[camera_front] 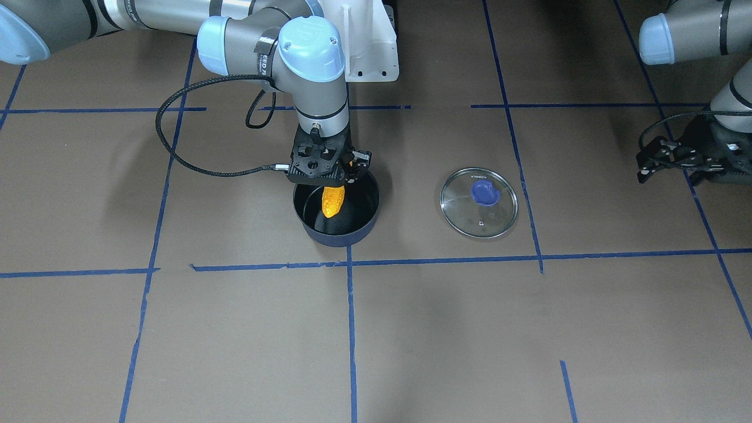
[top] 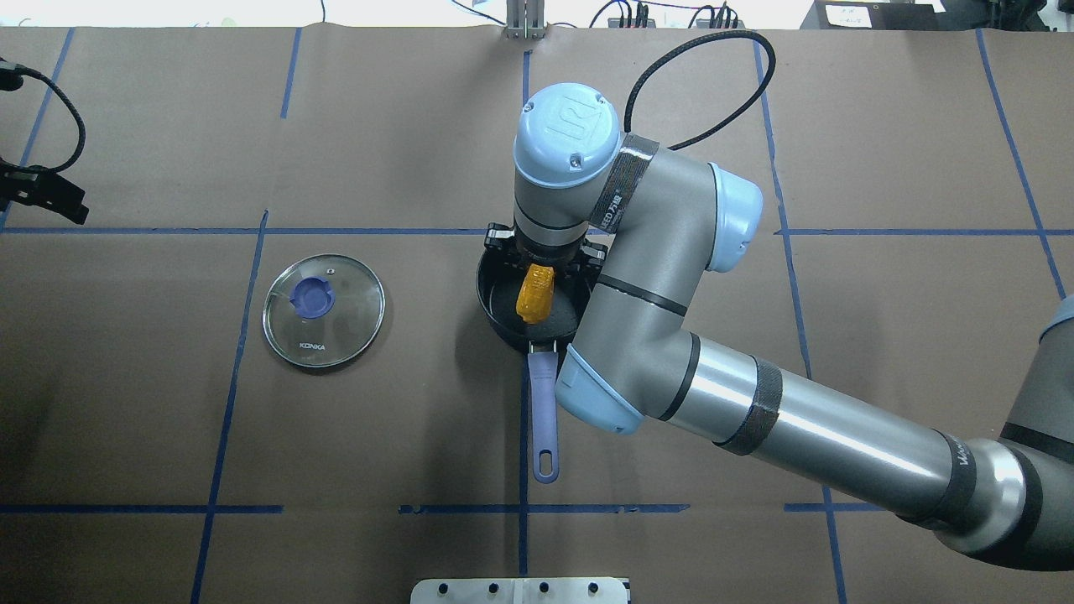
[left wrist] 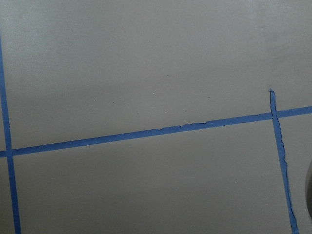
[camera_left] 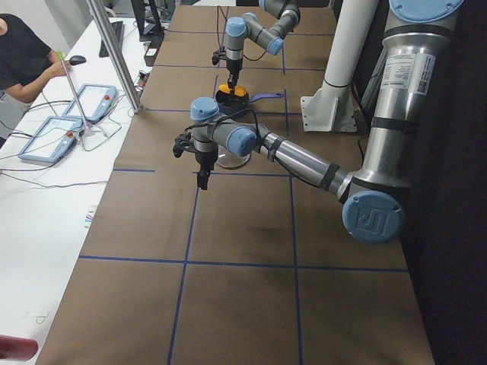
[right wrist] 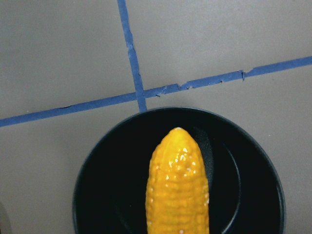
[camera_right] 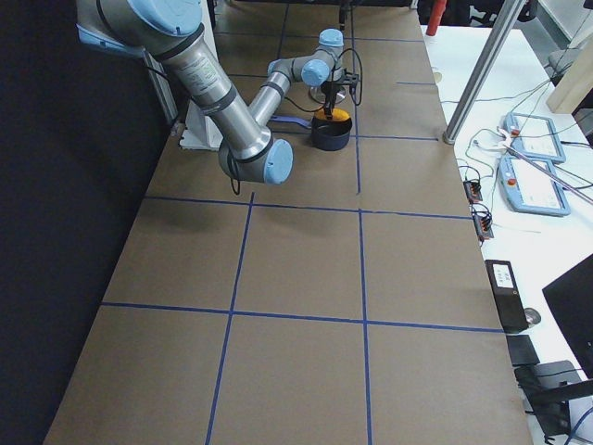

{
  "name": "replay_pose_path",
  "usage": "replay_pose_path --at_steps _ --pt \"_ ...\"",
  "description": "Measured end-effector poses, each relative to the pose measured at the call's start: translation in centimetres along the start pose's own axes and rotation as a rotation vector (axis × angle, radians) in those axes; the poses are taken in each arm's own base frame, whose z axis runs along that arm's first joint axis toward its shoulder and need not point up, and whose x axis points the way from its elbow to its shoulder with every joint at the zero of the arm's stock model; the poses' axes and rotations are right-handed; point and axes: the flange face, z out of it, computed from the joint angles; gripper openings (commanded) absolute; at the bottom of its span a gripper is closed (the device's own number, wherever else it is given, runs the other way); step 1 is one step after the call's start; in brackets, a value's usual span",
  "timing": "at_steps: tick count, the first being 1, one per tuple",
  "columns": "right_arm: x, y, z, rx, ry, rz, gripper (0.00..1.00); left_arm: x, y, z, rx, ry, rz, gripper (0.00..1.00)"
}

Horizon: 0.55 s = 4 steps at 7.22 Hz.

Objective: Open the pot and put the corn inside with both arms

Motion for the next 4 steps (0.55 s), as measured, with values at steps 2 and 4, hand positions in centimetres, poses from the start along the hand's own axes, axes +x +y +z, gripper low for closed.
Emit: replay_pose_path --at_steps 2,4 --pt "0.1 -0.3 -0.9 0.006 -0.015 -0.003 1.0 -3.9 0.9 -0.6 -0.018 0.023 0.021 1.0" --pt "1.5 -2.6 -3.8 0.031 -0.047 -0.01 1.0 -7.7 1.6 -1.4 -0.046 0.016 0.016 1.0"
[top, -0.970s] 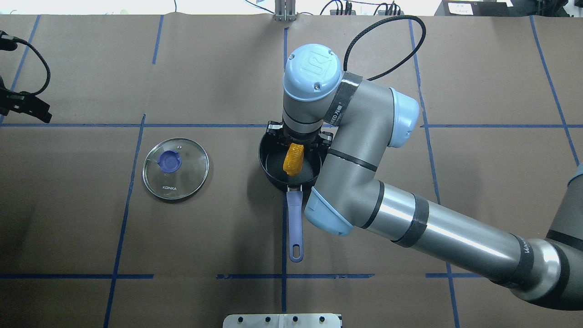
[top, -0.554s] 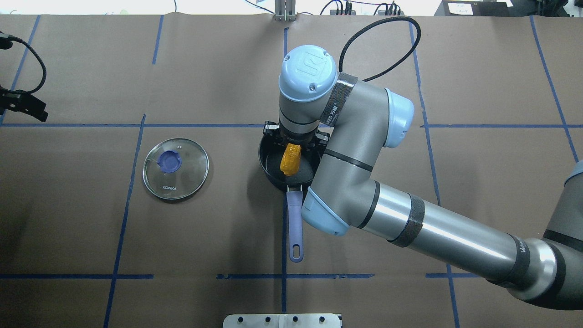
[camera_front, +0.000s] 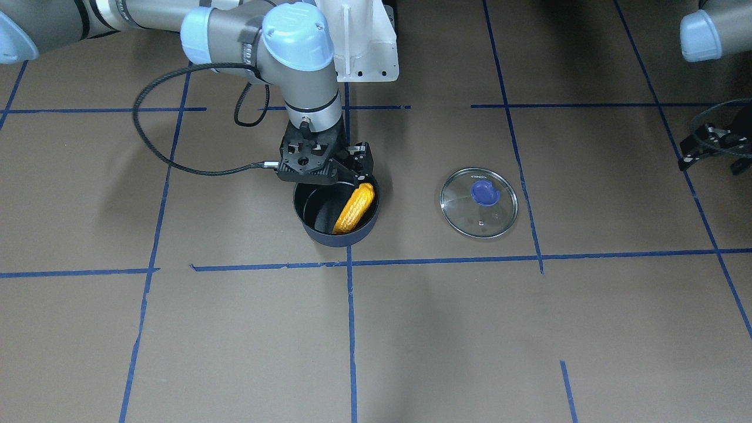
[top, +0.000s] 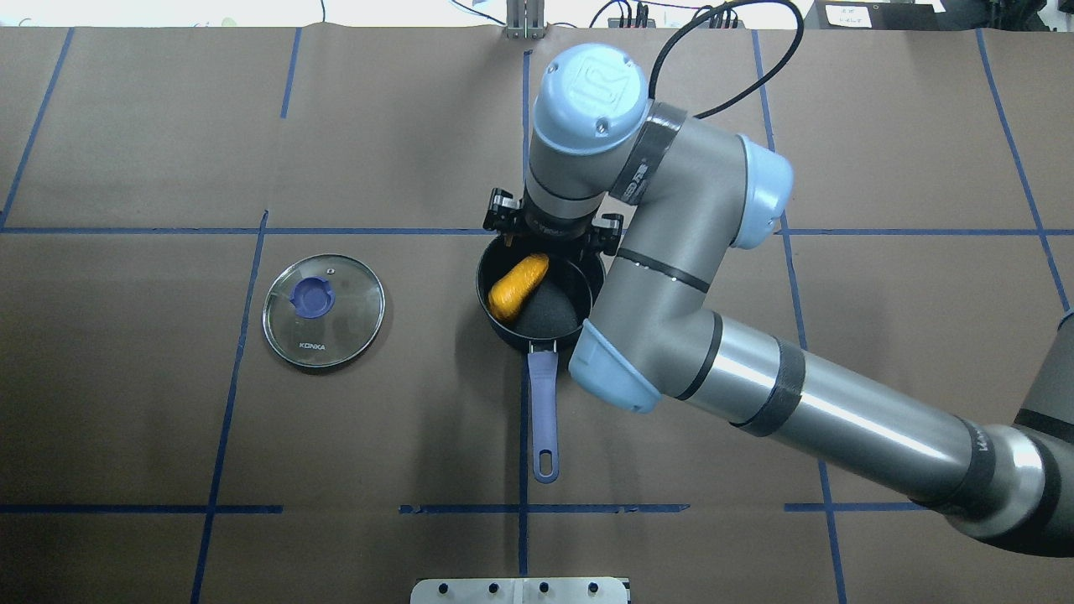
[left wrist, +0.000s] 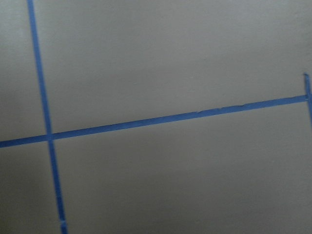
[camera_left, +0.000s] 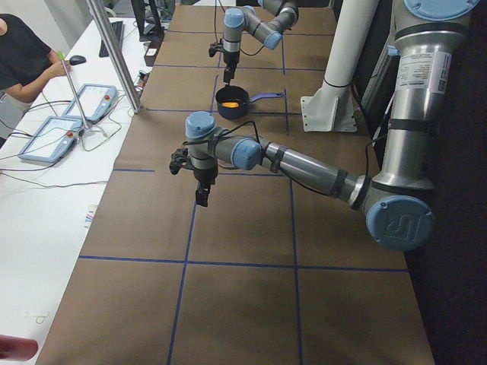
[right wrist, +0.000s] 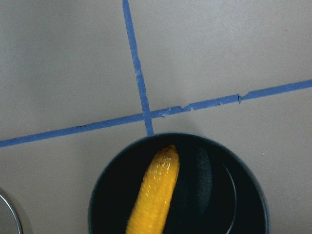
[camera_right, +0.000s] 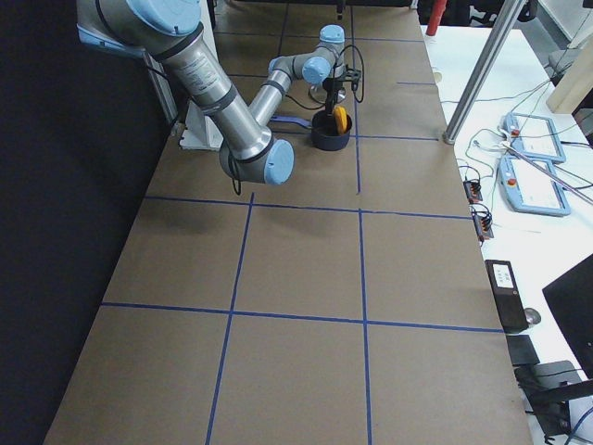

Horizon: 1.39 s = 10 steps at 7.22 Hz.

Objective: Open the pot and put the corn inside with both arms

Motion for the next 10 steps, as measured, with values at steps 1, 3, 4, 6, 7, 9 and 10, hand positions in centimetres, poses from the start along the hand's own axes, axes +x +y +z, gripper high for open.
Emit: replay_pose_path --at_steps 1,3,4,6,7,9,10 --pt "2.1 -1.7 -1.4 0.011 -0.009 -0.026 1.0 -1.9 0.5 -0.2 -0.02 -0.009 -0.009 1.0" --pt "9.1 -5.9 -3.6 0.014 -0.007 -0.102 1.0 -6.1 2.2 0.0 -0.044 -0.021 -0.014 1.0" --pt "13.6 -8.4 -5.0 0.009 -0.004 -0.15 1.0 -8.2 2.9 0.1 -0.05 -0.023 -0.017 1.0" --pt "24.4 -13.5 -7.8 -0.014 0.001 -0.257 1.0 -13.3 4.3 0.7 -0.064 0.037 -0.007 1.0" --pt "29.8 -15.4 -8.8 -0.026 0.002 -0.298 1.0 -14.9 4.9 1.1 -0.066 0.064 -0.002 1.0" --pt "39.4 -17.6 -9.5 -0.048 0.022 -0.342 1.0 -16.3 5.4 1.3 -0.068 0.078 -0.008 1.0" --pt "43.9 -18.1 -9.5 -0.062 0.037 -0.356 1.0 -17.2 6.0 1.2 -0.068 0.076 -0.028 1.0"
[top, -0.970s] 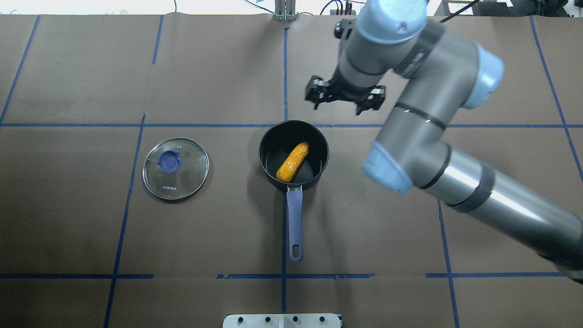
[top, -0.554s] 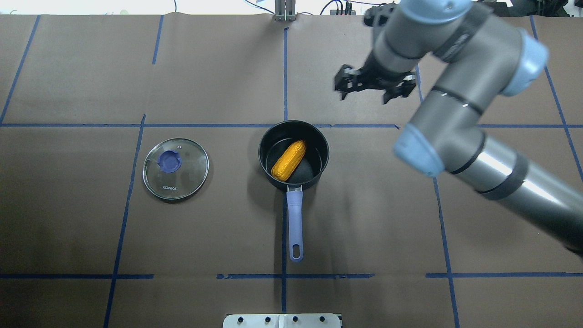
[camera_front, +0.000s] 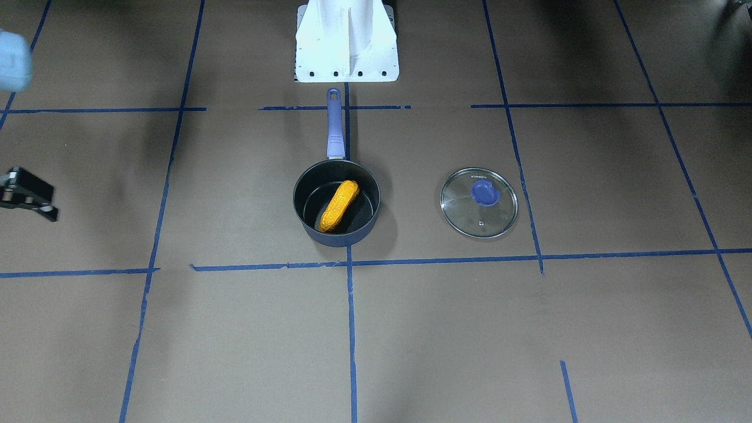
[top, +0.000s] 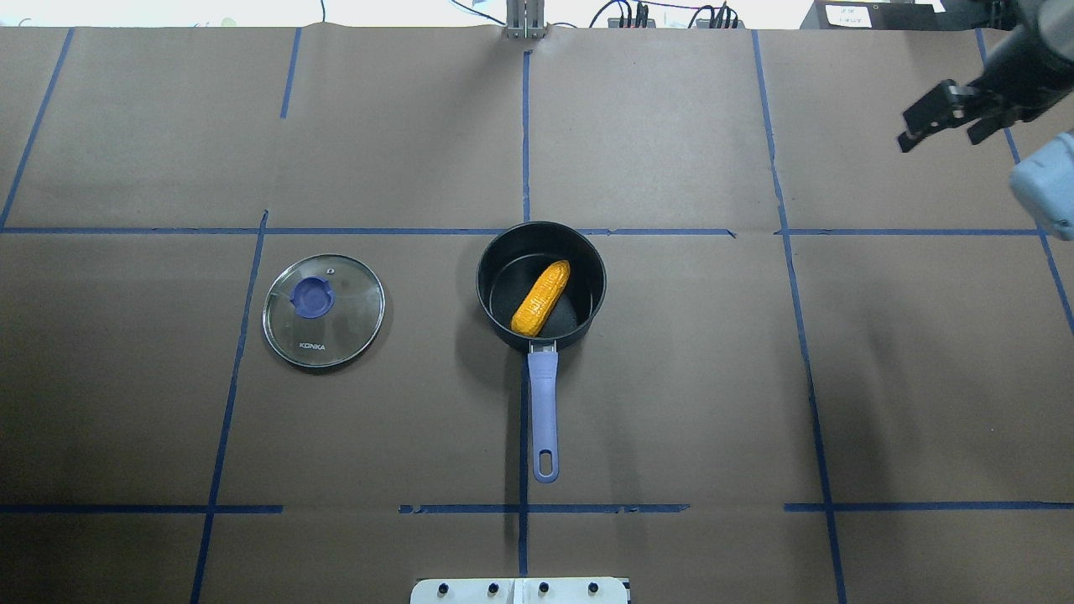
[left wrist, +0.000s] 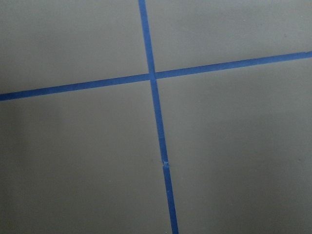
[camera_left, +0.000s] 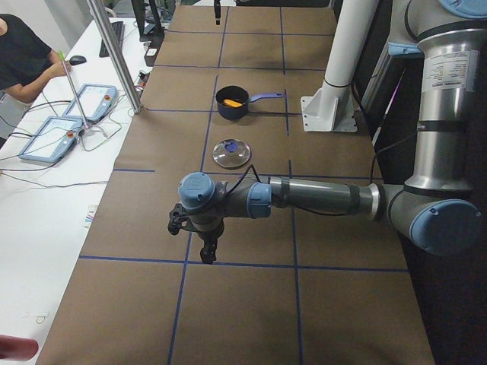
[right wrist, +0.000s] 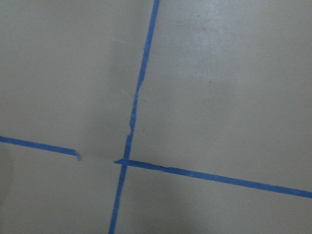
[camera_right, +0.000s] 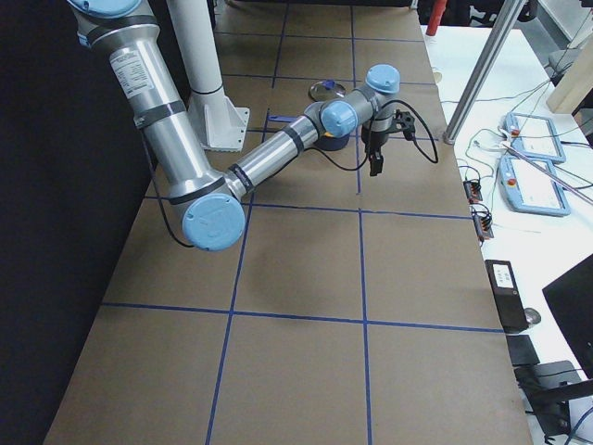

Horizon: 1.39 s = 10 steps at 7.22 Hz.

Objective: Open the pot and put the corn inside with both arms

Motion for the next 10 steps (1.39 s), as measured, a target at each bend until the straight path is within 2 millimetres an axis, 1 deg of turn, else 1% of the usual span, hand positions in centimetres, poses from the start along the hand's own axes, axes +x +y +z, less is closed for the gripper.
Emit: replay_pose_path --at_steps 2,3,4,5,6,7,8,9,10 --pt "7.0 2.2 -0.4 -0.016 -0.009 0.013 1.0 -1.8 1.6 0.3 -0.003 0.0 -0.04 1.0" --pt "10.9 3.5 -0.1 -0.032 -0.013 0.031 1.0 -2.1 1.7 0.3 -0.002 0.0 -0.045 1.0" --pt "15.2 4.9 0.4 -0.049 -0.015 0.052 1.0 -2.1 1.7 0.2 -0.001 0.0 -0.046 1.0" --pt "19.7 6.6 0.6 -0.059 -0.026 0.07 1.0 -2.1 1.7 0.2 0.0 0.001 -0.046 1.0" --pt "23.8 8.7 0.5 -0.059 -0.044 0.073 1.0 -2.1 1.8 0.2 -0.001 0.003 -0.046 1.0" --pt "26.2 10.3 0.4 -0.056 -0.055 0.073 1.0 -2.2 1.9 0.3 -0.001 0.005 -0.047 1.0" --pt "27.0 11.1 -0.2 -0.042 -0.061 0.066 1.0 -2.2 2.0 0.3 -0.002 0.006 -0.047 1.0" --pt "27.3 11.6 -0.9 -0.028 -0.066 0.066 1.0 -2.2 2.0 0.3 -0.002 0.005 -0.046 1.0" --pt "28.5 12.6 -0.1 -0.042 -0.067 0.092 1.0 -2.2 2.0 0.3 -0.001 0.005 -0.045 1.0"
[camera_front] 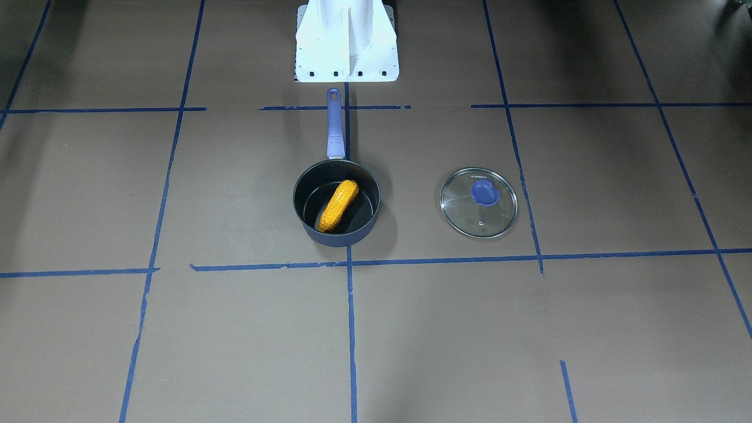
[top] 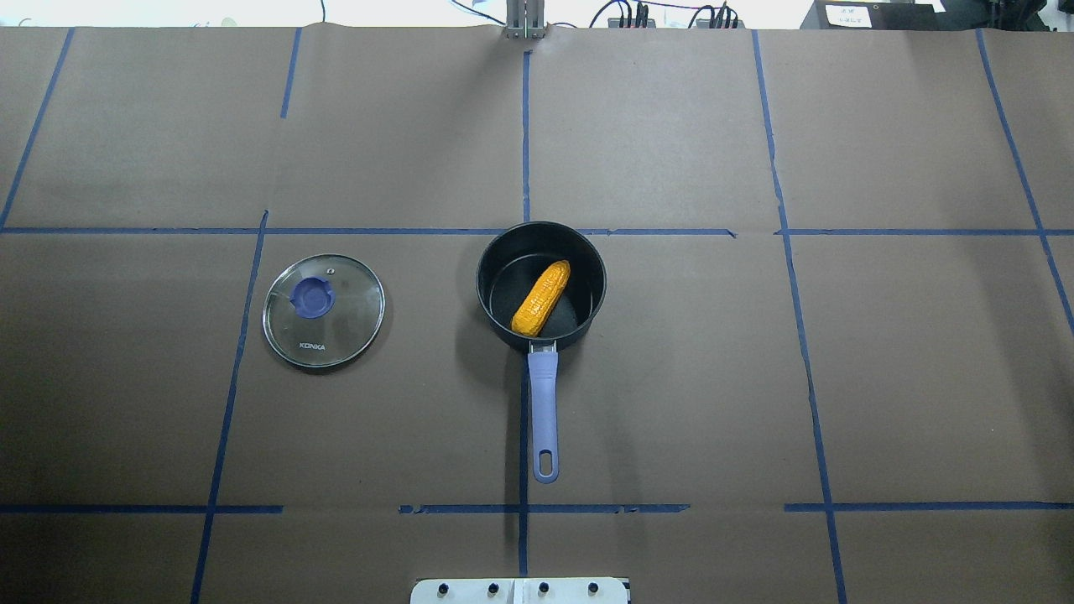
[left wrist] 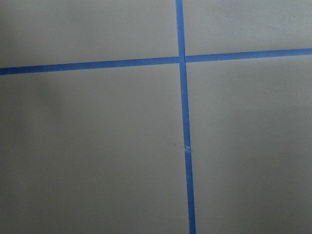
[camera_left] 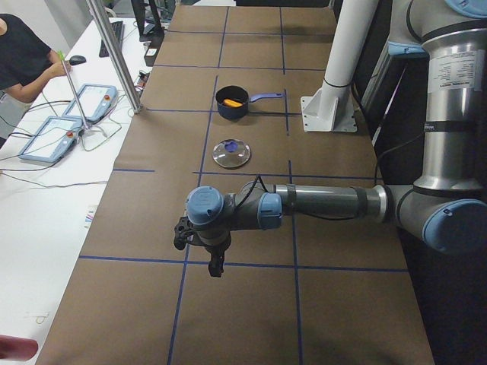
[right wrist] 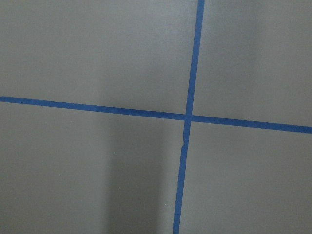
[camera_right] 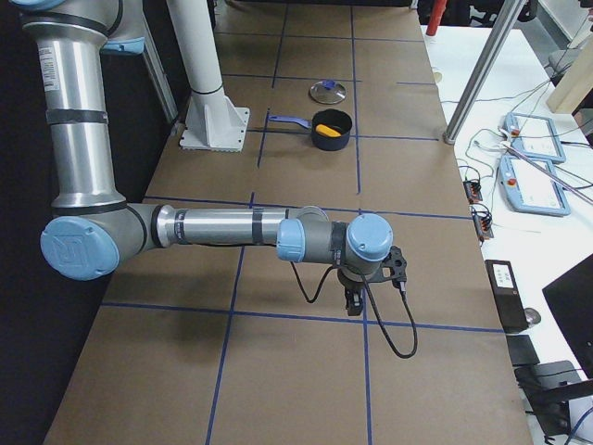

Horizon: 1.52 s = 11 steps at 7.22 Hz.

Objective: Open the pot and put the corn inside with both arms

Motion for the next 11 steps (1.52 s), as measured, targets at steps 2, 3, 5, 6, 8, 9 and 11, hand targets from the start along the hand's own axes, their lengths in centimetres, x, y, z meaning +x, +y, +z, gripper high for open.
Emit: replay_pose_path --at_steps 2,3,5,6,8,9,11 --pt "2.0 1.4 1.5 -0.025 0.009 0.035 1.0 0.0 -0.1 -0.1 0.001 -0.001 0.001 1.0" --pt "2.3 1.6 1.6 -0.022 0.024 0.031 1.0 0.0 0.0 -0.1 0.001 -0.001 0.002 1.0" --pt "2.5 1.5 1.4 -0.013 0.039 0.026 1.0 0.0 0.0 -0.1 0.0 -0.002 0.001 1.0" --pt "2.6 1.5 1.3 -0.009 0.039 0.028 1.0 0.0 0.0 -0.1 0.0 -0.002 0.001 1.0" --pt "2.6 1.5 1.1 -0.006 0.04 0.031 1.0 0.0 0.0 0.0 0.0 -0.003 0.0 1.0" --pt "2.6 1.5 1.1 -0.005 0.04 0.033 1.0 0.0 0.0 0.0 -0.001 -0.003 0.0 1.0" --pt "2.6 1.5 1.0 -0.004 0.039 0.037 1.0 0.0 0.0 0.0 -0.001 -0.004 0.0 1.0"
